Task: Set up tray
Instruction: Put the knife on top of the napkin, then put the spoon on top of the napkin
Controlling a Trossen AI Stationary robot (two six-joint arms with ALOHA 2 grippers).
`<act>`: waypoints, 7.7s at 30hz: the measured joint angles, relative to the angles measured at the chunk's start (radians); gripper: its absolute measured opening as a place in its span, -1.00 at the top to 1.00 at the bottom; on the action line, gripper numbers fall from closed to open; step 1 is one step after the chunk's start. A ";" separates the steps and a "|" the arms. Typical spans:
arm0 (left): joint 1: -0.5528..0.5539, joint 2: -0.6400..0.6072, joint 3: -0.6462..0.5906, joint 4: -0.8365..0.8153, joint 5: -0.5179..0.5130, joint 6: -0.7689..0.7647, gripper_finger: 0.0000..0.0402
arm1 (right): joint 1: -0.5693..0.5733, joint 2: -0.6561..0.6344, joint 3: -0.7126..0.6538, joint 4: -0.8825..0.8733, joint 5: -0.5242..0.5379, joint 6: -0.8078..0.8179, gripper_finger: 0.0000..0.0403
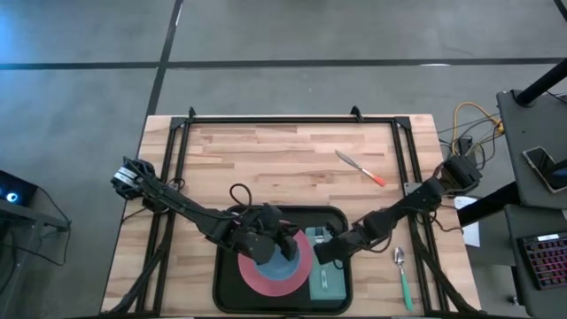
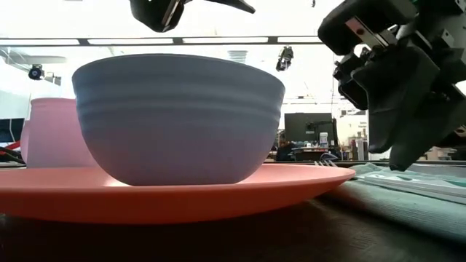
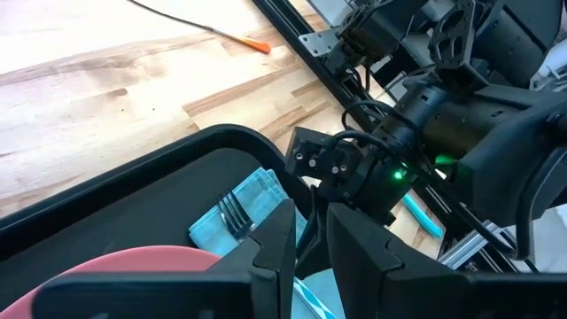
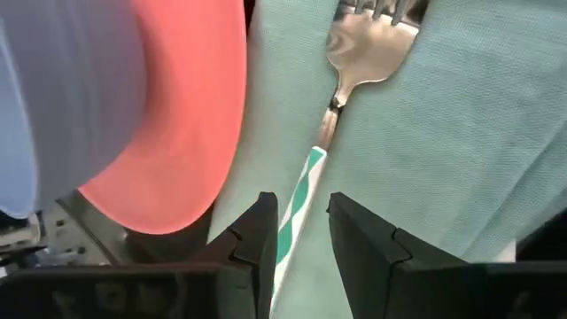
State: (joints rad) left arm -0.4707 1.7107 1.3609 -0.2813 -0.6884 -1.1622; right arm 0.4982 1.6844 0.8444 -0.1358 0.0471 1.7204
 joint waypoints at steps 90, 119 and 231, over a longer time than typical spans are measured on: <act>0.001 0.001 0.000 0.008 0.009 -0.003 0.75 | -1.130 -0.001 -0.029 -0.629 -0.005 -1.694 0.42; 0.000 0.001 0.000 0.008 0.008 0.001 0.75 | -1.005 -0.370 -0.065 -0.737 -0.137 -1.189 0.93; 0.048 -0.109 -0.002 -0.272 0.114 0.499 0.75 | 0.474 0.119 0.401 -0.985 -0.362 0.673 0.26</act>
State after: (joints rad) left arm -0.4230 1.6020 1.3590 -0.5530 -0.5747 -0.6632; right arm 0.9724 1.8034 1.2455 -1.1212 -0.3148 2.3933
